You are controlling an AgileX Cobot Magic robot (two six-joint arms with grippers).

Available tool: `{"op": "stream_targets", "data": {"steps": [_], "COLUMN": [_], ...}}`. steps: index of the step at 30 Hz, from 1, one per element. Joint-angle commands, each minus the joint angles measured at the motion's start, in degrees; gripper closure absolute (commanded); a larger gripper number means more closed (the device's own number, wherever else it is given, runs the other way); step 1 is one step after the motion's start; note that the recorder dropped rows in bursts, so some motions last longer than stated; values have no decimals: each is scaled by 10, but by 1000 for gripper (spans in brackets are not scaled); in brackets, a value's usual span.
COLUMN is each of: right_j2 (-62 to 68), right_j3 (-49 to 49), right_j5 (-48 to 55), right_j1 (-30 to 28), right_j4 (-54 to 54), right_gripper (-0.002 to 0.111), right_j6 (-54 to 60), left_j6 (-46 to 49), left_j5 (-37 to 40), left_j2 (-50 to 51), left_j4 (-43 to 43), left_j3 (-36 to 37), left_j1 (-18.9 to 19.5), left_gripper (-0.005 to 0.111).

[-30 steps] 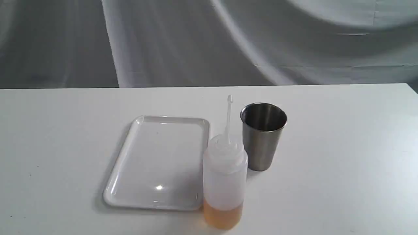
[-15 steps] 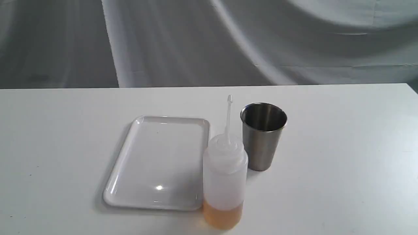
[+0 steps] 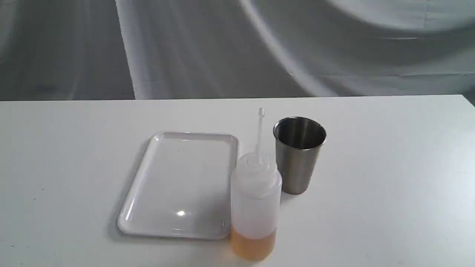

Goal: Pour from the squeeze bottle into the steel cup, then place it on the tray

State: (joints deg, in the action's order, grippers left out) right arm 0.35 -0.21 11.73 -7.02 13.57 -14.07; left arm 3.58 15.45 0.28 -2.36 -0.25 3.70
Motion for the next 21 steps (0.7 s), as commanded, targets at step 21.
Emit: {"op": "stream_targets", "data": {"steps": [21], "right_j2": [-3], "right_j3": [2], "right_j5": [-11], "right_j1": [-5], "right_j4": [4], "right_gripper": [108], "right_j6": [1], "left_j6": [-1], "left_j5": [-2], "left_j2": [-3], "left_j4": [0], "left_j3": [3], "left_j1": [-4], "left_gripper": [98]}}
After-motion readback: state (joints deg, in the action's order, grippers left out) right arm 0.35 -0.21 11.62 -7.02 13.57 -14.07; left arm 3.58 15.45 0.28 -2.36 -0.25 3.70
